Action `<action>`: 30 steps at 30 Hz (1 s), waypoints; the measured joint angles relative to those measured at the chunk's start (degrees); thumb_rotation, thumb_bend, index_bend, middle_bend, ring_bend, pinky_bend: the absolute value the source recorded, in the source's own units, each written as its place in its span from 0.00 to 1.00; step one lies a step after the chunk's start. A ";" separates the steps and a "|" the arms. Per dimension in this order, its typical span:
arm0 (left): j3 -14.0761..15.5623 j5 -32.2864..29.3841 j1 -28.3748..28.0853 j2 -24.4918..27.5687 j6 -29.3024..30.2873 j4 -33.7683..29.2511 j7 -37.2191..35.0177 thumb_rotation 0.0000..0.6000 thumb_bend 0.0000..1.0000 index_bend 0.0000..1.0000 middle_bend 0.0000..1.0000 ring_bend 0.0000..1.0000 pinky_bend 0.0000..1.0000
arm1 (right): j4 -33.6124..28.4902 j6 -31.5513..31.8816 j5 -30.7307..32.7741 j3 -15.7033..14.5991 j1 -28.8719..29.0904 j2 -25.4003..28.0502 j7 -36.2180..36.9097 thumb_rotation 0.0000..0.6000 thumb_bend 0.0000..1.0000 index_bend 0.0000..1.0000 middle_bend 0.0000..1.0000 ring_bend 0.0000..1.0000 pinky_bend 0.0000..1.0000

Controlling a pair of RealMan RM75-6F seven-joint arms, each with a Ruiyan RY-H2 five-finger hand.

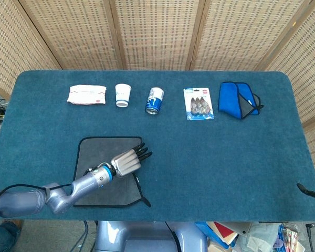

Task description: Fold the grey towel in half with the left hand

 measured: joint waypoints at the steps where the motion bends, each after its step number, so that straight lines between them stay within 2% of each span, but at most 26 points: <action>1: 0.40 -0.10 0.59 0.72 0.79 -0.75 0.41 1.00 0.48 0.61 0.00 0.00 0.00 | -0.04 0.01 -0.03 -0.02 0.00 0.00 -0.05 1.00 0.00 0.00 0.00 0.00 0.00; 11: 5.05 -0.83 6.83 7.42 7.32 -6.72 4.16 1.00 0.48 0.61 0.00 0.00 0.00 | -0.41 0.08 -0.46 -0.29 -0.01 0.00 -0.40 1.00 0.00 0.00 0.00 0.00 0.00; 20: 6.59 -2.29 9.94 8.67 9.01 -7.26 4.88 1.00 0.48 0.61 0.00 0.00 0.00 | -0.59 0.29 -0.73 -0.40 -0.10 0.11 -0.34 1.00 0.00 0.00 0.00 0.00 0.00; 30: 7.75 -0.46 12.46 9.73 9.57 -5.45 2.38 1.00 0.49 0.61 0.00 0.00 0.00 | -0.76 0.38 -0.91 -0.53 -0.12 0.06 -0.71 1.00 0.00 0.00 0.00 0.00 0.00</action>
